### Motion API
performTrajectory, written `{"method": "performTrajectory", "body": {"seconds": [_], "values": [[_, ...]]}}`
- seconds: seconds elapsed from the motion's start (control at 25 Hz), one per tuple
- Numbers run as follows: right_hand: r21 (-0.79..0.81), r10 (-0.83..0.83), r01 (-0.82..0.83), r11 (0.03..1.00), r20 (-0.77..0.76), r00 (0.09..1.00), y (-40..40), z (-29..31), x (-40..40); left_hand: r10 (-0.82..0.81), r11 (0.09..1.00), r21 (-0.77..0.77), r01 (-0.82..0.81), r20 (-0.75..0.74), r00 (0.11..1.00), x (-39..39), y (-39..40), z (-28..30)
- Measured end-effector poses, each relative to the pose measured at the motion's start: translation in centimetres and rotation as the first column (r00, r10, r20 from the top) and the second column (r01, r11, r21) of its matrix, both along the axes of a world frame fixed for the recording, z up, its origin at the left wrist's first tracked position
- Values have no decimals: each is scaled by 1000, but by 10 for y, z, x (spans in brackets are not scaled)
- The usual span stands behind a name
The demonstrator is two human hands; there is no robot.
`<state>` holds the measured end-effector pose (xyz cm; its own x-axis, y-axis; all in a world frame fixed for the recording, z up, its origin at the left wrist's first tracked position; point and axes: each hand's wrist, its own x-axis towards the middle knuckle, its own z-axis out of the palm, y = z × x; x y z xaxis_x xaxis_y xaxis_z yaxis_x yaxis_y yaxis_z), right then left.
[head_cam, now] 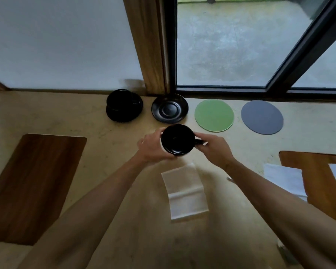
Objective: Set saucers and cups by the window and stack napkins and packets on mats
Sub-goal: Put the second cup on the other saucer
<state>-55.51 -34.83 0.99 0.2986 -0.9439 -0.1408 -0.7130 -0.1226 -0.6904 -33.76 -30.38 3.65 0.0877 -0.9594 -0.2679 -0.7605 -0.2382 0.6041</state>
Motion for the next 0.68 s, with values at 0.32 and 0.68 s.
{"method": "performTrajectory", "body": {"seconds": [0.32, 0.68], "values": [[11, -3, 3, 1000, 5, 1000, -97, -11, 44, -14, 1000, -21, 14, -20, 1000, 45, -93, -8], [-15, -7, 7, 1000, -12, 1000, -159, -19, 65, -61, 997, 60, 57, 70, 996, 63, -164, -18]]}}
